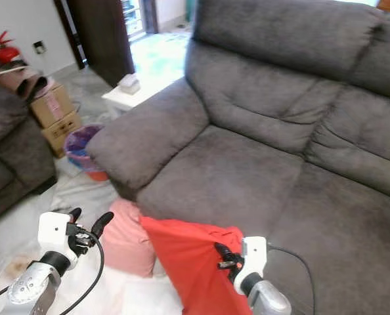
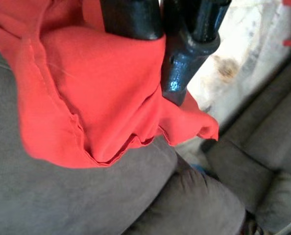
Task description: Move the pillow to the sofa from floor
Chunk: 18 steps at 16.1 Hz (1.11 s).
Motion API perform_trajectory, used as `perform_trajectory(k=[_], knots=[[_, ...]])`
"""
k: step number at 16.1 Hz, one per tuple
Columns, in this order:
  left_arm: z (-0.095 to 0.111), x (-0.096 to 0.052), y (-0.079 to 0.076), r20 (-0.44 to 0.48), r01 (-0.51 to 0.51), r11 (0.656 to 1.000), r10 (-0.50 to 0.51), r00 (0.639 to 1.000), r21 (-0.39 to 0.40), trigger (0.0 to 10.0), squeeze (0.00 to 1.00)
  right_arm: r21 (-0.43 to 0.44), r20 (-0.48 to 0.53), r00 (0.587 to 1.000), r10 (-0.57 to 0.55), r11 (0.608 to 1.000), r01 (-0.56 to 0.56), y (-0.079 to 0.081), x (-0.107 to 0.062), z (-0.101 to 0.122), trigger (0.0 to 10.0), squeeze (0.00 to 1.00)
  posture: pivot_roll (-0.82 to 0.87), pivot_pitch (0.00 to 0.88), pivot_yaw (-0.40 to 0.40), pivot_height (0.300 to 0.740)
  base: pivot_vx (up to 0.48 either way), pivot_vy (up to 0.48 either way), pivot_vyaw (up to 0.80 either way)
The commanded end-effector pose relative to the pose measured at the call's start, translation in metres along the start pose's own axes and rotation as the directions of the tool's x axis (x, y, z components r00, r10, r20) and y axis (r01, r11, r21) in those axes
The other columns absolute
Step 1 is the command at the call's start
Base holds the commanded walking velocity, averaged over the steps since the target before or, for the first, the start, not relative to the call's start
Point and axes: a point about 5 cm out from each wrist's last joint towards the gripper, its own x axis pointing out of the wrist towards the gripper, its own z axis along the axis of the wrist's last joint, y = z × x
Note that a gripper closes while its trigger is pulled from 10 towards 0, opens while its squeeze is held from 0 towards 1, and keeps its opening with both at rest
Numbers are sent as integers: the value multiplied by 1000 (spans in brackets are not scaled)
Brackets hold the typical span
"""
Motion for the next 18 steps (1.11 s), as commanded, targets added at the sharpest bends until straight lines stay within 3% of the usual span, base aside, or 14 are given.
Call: perform_trajectory(k=[1, 8, 10, 13, 16, 18], knots=[[-6, -2, -5, -18, 12, 1000, -12, 1000, -25, 10000, 0, -23, 39, 999, -5, 1000, 5, -7, -2, 10, 10000, 0, 143, 120, 11, 740, 0, 0, -756], [-6, -1, -1, -27, 35, 999, -36, 999, -16, 10000, 0, -54, 35, 999, 2, 999, 0, -7, -3, 12, 10000, 0, 142, 123, 8, 740, 0, 0, -739], [-7, -2, -1, -36, 48, 999, -49, 998, -15, 10000, 0, -41, 49, 999, 0, 999, 2, -7, -3, 13, 10000, 0, 143, 125, 7, 740, 0, 0, 0], [-12, -8, -1, -104, 182, 983, -182, 978, -7, 10000, 0, -79, 22, 998, 59, 995, -57, -4, -2, 13, 10000, 0, 141, 126, 8, 740, 0, 0, 0], [-20, -25, 12, -295, 442, 895, -408, 864, 57, 10000, 0, -215, -122, 956, 265, 934, -286, 6, -2, 13, 10000, 0, 142, 131, 11, 740, 0, 0, 0], [-25, -42, 24, -438, 589, 806, -513, 738, 49, 10000, 0, -230, -279, 853, 441, 832, -505, 11, -11, 7, 10000, 0, 144, 133, 9, 740, 0, 0, 0]])
